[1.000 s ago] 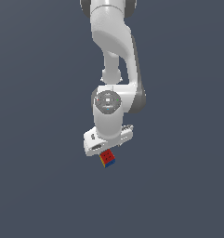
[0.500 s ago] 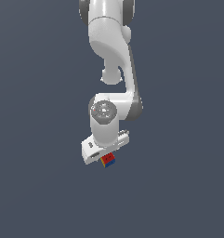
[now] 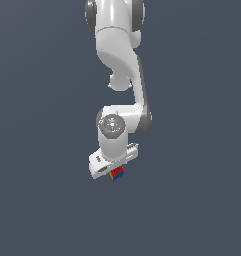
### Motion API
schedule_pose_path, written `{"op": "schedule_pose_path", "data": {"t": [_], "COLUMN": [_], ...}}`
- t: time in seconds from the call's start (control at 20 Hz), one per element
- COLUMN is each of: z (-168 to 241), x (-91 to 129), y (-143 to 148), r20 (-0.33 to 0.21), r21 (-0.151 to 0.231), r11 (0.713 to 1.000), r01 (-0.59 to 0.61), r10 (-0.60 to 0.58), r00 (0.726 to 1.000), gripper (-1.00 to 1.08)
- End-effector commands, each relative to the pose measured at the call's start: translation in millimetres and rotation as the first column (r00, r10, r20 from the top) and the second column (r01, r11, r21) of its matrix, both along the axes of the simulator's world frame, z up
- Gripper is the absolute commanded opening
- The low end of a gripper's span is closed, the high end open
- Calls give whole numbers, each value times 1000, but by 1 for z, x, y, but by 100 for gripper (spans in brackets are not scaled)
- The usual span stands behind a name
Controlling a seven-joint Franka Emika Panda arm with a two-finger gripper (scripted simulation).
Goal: Pick up the object and move it to a goal position.
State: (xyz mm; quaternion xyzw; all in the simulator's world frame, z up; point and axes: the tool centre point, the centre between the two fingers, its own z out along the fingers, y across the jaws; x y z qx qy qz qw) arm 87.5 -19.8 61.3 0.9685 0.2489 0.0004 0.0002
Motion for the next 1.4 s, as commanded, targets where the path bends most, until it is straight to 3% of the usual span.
{"op": "schedule_pose_path", "data": {"t": [0.0,0.4,0.45,1.05,1.35], "z": [-15,-28,-28,-28,-21], "x": [-1,1,1,0,-6], "y": [0,0,0,1,15], "r20": [-1,-1,-1,-2,-2], "r21": [0,0,0,0,0], "r11": [1000,1000,1000,1000,1000], "r01": [-1,-2,-2,-2,-2], "r10": [1,2,2,2,2], "r00": [1000,1000,1000,1000,1000], "gripper": [100,100,-100,-100,-100]}}
